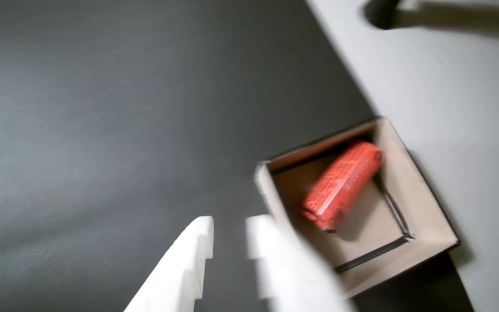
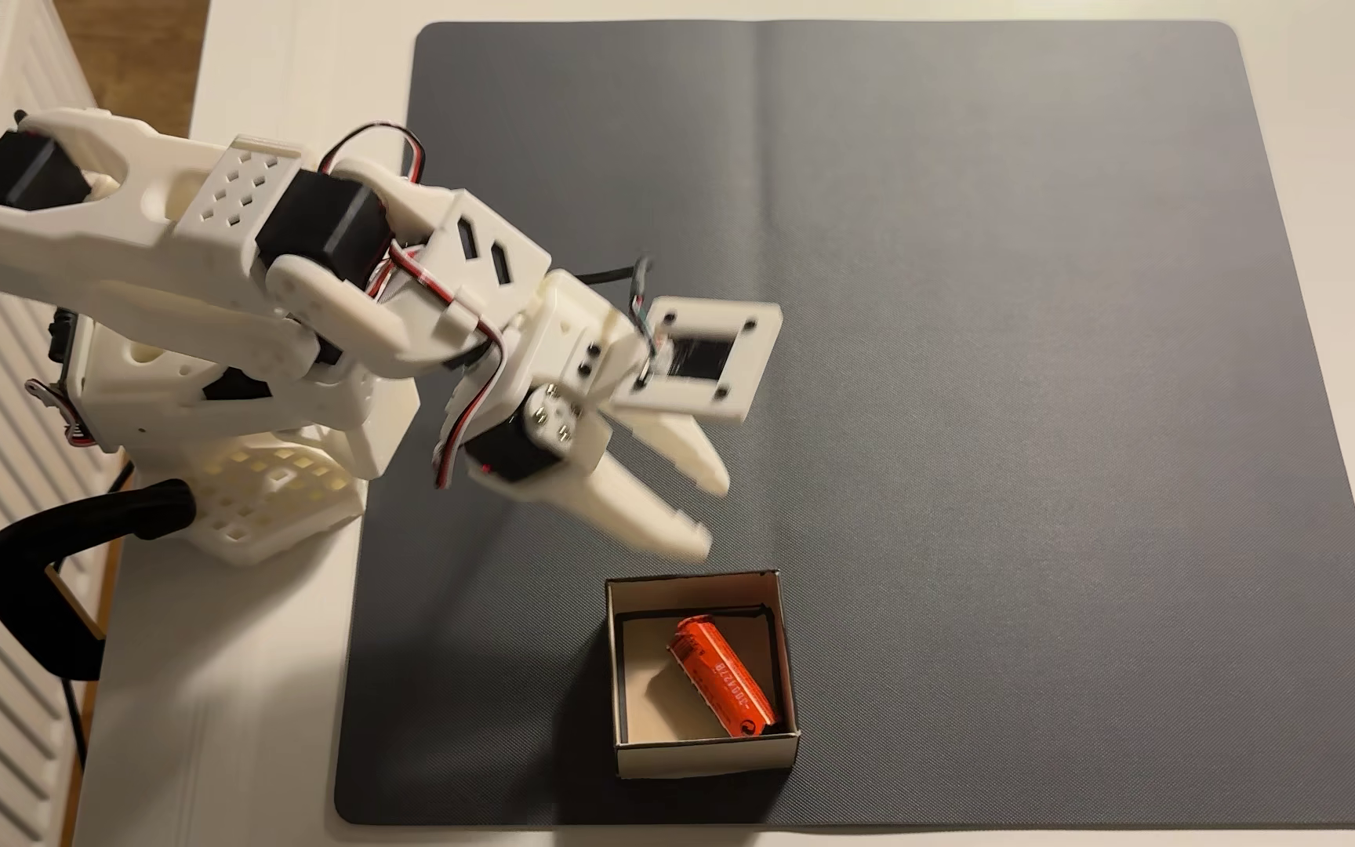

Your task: Pick the red object and place it in the box

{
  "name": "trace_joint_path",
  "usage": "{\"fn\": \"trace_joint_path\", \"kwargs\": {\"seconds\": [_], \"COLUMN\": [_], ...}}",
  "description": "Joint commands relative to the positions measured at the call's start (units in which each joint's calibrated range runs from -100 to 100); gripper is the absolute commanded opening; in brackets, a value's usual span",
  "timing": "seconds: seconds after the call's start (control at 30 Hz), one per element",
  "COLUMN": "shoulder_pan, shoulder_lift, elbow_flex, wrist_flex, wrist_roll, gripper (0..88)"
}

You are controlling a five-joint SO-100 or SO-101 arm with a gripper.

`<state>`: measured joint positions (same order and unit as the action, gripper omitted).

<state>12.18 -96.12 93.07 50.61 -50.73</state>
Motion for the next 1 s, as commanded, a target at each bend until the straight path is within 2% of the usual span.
{"fn": "trace_joint_path", "kwargs": {"seconds": [0.0,0.3,0.6,0.87,0.97], "shoulder_pan": [-3.3,-11.1,-16.4,-17.4,-16.5], "shoulder_lift": [-0.6,-0.6,-0.6,0.0,-0.5], "elbow_flex": [-4.0,-4.0,5.8,6.9,6.9], "wrist_flex": [2.6,3.1,2.3,3.8,8.4], "wrist_roll": [-1.0,-1.0,-1.1,-0.9,-1.0], "gripper": [1.1,0.8,0.8,0.8,0.8]}}
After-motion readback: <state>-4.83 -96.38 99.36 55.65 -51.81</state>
